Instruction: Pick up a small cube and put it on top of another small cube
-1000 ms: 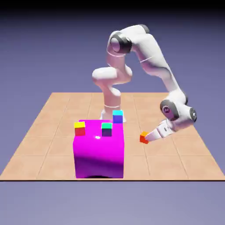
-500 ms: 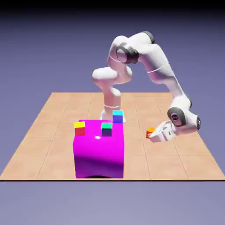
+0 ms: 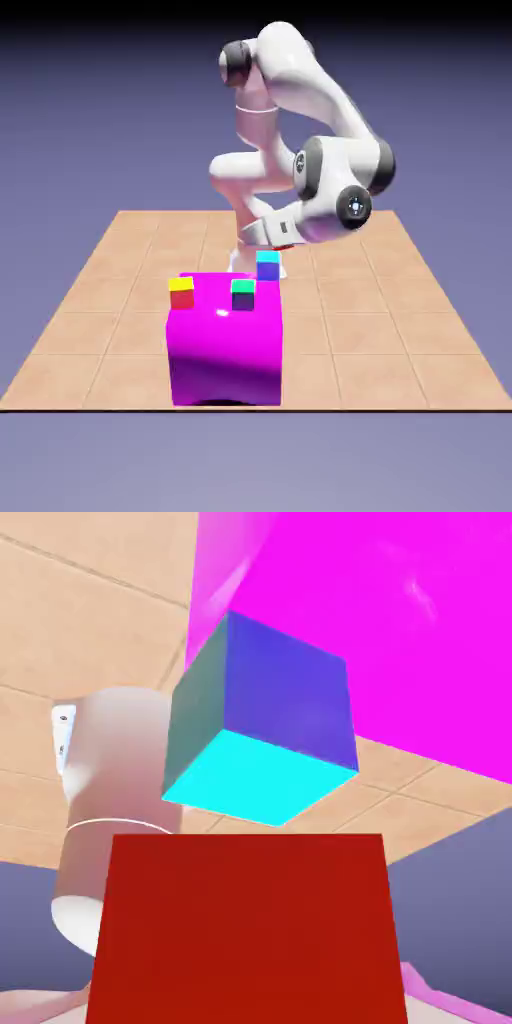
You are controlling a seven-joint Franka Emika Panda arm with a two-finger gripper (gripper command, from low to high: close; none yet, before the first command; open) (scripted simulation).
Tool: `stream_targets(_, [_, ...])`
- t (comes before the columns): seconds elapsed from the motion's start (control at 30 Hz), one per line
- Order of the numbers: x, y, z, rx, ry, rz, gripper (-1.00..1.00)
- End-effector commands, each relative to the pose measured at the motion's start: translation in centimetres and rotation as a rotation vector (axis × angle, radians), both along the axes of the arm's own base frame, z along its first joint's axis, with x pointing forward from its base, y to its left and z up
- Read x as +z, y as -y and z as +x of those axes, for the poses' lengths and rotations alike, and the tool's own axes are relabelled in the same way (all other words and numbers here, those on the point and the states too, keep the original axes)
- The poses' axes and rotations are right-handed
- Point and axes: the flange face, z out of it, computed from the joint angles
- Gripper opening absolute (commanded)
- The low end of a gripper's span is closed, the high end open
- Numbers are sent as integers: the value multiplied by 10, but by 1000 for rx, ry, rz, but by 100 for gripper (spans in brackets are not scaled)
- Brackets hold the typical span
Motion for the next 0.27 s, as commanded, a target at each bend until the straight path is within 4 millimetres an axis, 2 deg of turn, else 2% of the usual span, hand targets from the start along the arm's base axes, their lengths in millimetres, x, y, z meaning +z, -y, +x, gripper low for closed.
stream_targets(0.0, [-8,3,-6,1,0,-1,-100])
stream_targets(0.1, [-30,13,-26,1,0,0,-100])
stream_targets(0.13, [-30,13,-26,1,0,0,100])
stream_targets(0.17, [-30,13,-26,1,0,0,100])
stream_targets(0.23, [-15,6,-12,1,0,-1,100])
